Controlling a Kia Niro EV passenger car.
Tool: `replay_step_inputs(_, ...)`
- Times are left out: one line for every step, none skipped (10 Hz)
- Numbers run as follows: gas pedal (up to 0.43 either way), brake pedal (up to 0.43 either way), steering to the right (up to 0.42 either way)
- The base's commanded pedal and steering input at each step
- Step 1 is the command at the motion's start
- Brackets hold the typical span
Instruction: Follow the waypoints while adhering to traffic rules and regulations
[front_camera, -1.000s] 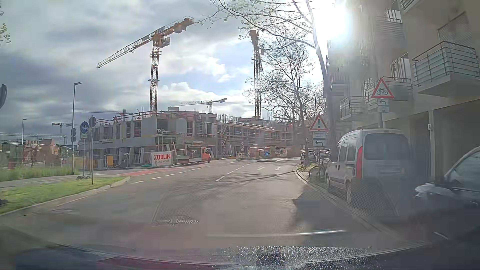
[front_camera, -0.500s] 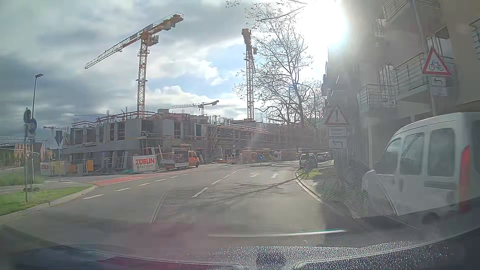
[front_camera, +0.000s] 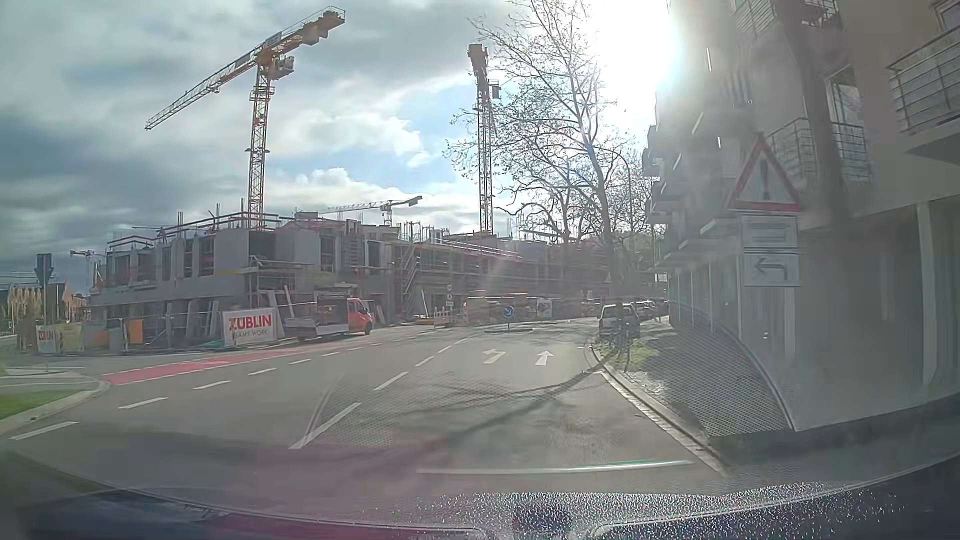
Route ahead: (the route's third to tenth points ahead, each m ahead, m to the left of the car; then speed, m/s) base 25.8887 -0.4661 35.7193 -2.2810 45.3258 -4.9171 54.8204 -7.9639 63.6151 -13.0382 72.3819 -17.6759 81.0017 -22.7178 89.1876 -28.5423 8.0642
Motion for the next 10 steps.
replay_step_inputs(0.079, 0.0, 0.026)
replay_step_inputs(0.079, 0.0, 0.026)
replay_step_inputs(0.059, 0.0, 0.026)
replay_step_inputs(0.028, 0.0, 0.025)
replay_step_inputs(0.008, 0.0, 0.025)
replay_step_inputs(0.0, 0.0, 0.025)
replay_step_inputs(0.0, 0.0, 0.025)
replay_step_inputs(0.0, 0.0, 0.025)
replay_step_inputs(0.0, 0.0, 0.025)
replay_step_inputs(0.0, 0.0, 0.025)
